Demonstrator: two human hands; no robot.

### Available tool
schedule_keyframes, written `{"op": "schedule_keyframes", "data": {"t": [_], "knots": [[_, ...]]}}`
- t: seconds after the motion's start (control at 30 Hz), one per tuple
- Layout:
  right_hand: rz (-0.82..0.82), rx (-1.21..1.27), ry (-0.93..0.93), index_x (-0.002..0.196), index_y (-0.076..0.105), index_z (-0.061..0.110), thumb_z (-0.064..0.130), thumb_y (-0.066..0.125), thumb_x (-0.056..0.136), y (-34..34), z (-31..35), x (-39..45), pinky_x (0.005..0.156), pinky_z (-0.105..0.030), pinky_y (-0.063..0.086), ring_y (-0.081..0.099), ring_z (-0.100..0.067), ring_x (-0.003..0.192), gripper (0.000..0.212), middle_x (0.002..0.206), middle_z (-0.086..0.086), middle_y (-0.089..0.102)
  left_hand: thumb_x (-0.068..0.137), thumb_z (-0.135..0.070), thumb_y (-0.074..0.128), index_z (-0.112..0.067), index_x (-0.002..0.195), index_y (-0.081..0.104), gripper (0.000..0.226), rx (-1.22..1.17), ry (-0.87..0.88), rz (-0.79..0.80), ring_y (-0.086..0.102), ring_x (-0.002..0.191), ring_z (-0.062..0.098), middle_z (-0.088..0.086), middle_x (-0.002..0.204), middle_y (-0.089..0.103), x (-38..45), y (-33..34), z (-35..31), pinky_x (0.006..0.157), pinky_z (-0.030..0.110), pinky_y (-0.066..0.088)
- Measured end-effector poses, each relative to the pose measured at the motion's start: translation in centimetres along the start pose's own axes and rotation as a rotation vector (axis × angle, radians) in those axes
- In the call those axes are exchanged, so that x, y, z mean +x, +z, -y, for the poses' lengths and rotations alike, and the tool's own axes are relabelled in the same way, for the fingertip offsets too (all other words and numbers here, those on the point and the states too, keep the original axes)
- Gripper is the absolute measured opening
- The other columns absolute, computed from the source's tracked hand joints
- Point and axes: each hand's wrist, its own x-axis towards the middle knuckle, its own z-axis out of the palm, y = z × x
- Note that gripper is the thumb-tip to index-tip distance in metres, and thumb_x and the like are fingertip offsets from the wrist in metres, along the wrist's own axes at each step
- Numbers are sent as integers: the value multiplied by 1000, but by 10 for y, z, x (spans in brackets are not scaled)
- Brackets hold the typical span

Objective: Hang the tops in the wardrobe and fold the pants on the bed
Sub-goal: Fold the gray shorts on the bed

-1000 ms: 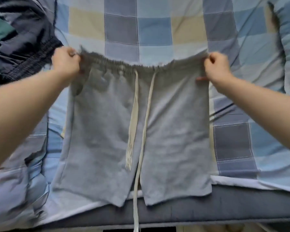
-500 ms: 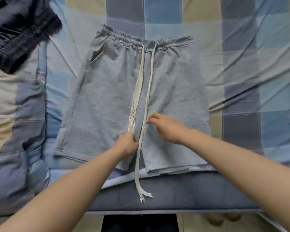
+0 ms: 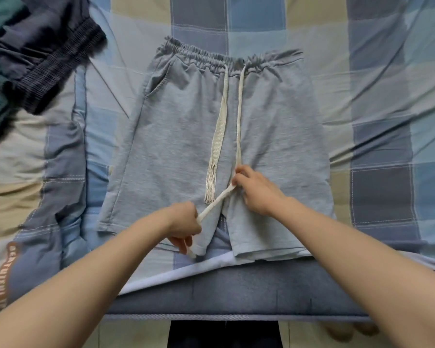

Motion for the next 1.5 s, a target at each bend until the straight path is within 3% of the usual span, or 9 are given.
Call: {"op": "schedule_keyframes", "data": {"t": [0.13, 0.33, 0.5, 0.67, 0.83, 1.0, 1.2, 1.33, 1.5], "knots": [[55, -111, -54, 115, 47, 23, 6, 53, 84, -6, 5, -9, 73, -36, 42, 39, -28, 116, 36, 151, 2, 19, 91, -14, 51, -5, 90, 62, 14, 387, 188, -632, 65, 86, 38, 19, 94, 68, -3, -61, -17, 72, 39, 55], [16, -108, -108, 138, 34, 24, 7, 51, 84, -6, 13, -8, 82, -44, 50, 39, -27, 119, 59, 148, 2, 26, 87, 0, 51, 6, 99, 67, 20, 483, 553, -940, 61, 95, 40, 20, 108, 61, 38, -124, -86, 82, 49, 51], [-25, -122, -105, 149, 21, 20, 6, 49, 87, 6, 14, 1, 91, -43, 48, 37, -30, 122, 70, 152, -2, 23, 94, -24, 52, -16, 145, 40, 53, 561, 406, -691, 20, 146, 31, 5, 162, 14, 77, -126, -116, 110, 58, 32], [-52, -62, -73, 150, 20, 12, 5, 51, 86, 18, 13, -4, 98, -43, 45, 37, -30, 124, 72, 153, -3, 23, 93, -29, 54, -34, 155, 6, 78, 622, 336, -486, -4, 150, 30, -8, 163, -12, 100, -89, -93, 112, 67, 20], [30, -72, -141, 151, 18, 11, 5, 49, 88, 25, 13, -21, 103, -41, 42, 28, -28, 133, 71, 160, -3, 8, 91, -28, 53, -34, 155, -1, 83, 740, 433, -553, -5, 151, 18, -6, 163, -12, 106, -70, -67, 119, 53, 9], [-81, 137, -195, 127, 56, 11, 5, 50, 86, 14, -12, -32, 103, -41, 42, 38, -29, 132, 41, 154, -7, 28, 90, -26, 50, -37, 154, -1, 83, 747, 414, -594, -10, 151, 24, -8, 163, -12, 99, -65, -68, 117, 60, -2], [-559, 315, 578, 123, 50, -1, -2, 53, 81, -28, -106, -36, 102, -42, 36, 48, -39, 116, 43, 124, -22, 50, 92, -22, 41, -32, 155, 1, 76, 758, 466, -646, -21, 148, 26, -4, 164, -11, 88, -26, -80, 115, 59, -9], [-397, 664, 900, 110, 58, 6, 14, 59, 87, -28, -146, -52, 83, -33, 42, 58, -31, 107, 25, 111, -14, 63, 96, -18, 37, -24, 155, 14, 64, 800, 573, -543, -14, 150, 23, -1, 165, 1, 89, 7, -93, 119, 48, -5], [-86, 1147, 640, 128, 51, 13, 11, 62, 90, -19, -133, -81, 91, -30, 47, 60, -20, 109, 40, 126, -7, 61, 95, -24, 46, -20, 147, 38, 53, 557, 655, -479, 19, 148, 23, -1, 155, 35, 83, 37, -118, 117, 32, 18]]}}
